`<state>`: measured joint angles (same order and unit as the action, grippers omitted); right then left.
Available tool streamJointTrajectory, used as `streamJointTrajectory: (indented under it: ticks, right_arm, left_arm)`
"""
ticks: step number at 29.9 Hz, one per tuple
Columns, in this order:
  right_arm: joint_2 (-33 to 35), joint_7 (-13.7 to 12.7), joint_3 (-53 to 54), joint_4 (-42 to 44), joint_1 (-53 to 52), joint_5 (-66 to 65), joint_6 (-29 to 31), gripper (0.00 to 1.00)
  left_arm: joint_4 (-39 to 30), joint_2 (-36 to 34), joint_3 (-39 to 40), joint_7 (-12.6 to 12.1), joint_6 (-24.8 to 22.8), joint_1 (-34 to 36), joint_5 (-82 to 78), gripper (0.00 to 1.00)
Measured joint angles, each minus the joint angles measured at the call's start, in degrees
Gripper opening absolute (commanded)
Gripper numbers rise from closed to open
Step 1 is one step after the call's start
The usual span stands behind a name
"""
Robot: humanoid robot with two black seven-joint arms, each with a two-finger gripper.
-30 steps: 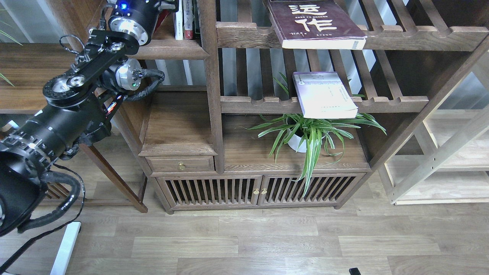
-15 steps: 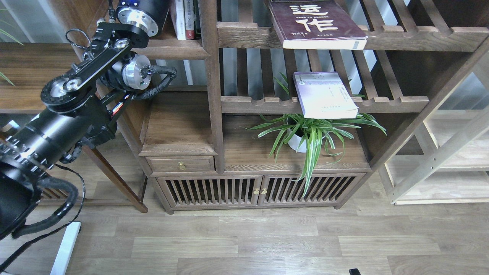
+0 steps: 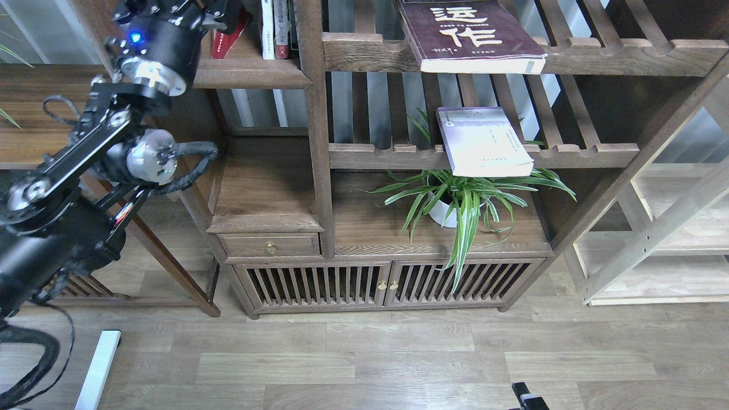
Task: Organize books on shelf
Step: 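Withdraw the left gripper down from the top shelf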
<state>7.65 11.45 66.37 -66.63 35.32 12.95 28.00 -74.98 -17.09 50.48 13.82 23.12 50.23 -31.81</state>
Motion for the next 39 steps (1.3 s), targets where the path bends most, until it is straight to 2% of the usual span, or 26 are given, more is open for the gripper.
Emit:
streamJointTrajectory:
  ticks: [6,11,14,20,28,33,35,39]
  right_arm:
    - [-0.1,0.0,0.0,0.0,-1.6,-0.1,0.0,0.72]
    - [-0.2,-0.1,0.0,-0.4,-2.9,-0.1,0.0,0.80]
    - [-0.1,-0.2,0.0,-0.8,-3.6,-0.1,0.0,0.85]
    - [0.4,-0.3,0.1,-1.7,-5.6,-0.1,0.0,0.92]
    - [0.6,-0.4,0.8,-2.6,-8.4,-0.5,0.0,0.93]
    - [0.7,-0.4,0.8,-2.9,-11.0,-1.4,0.0,0.94]
    - [0.7,-0.4,0.8,-3.1,-12.6,-1.8,0.0,0.97]
    - [0.6,-0.4,0.9,-3.4,-15.7,-2.2,0.0,0.98]
  left_arm:
    - [-5.2,-0.4,3.0,0.1,-0.5,-4.7,0.0,0.82]
    - [-8.9,-0.4,3.4,0.2,-1.5,-8.0,0.0,0.84]
    - [-11.1,-0.3,3.9,0.4,-3.8,-10.4,0.1,0.84]
    - [-16.2,0.0,5.3,0.5,-10.5,-15.0,0.1,0.86]
    - [-17.2,0.3,9.1,0.8,-23.9,-23.7,0.3,0.88]
    - [-17.2,1.9,10.7,0.9,-28.7,-28.0,0.4,0.94]
    - [-17.2,3.2,11.6,0.9,-30.8,-29.7,0.5,0.98]
    - [-17.1,5.6,13.0,0.9,-34.5,-33.2,0.5,0.98]
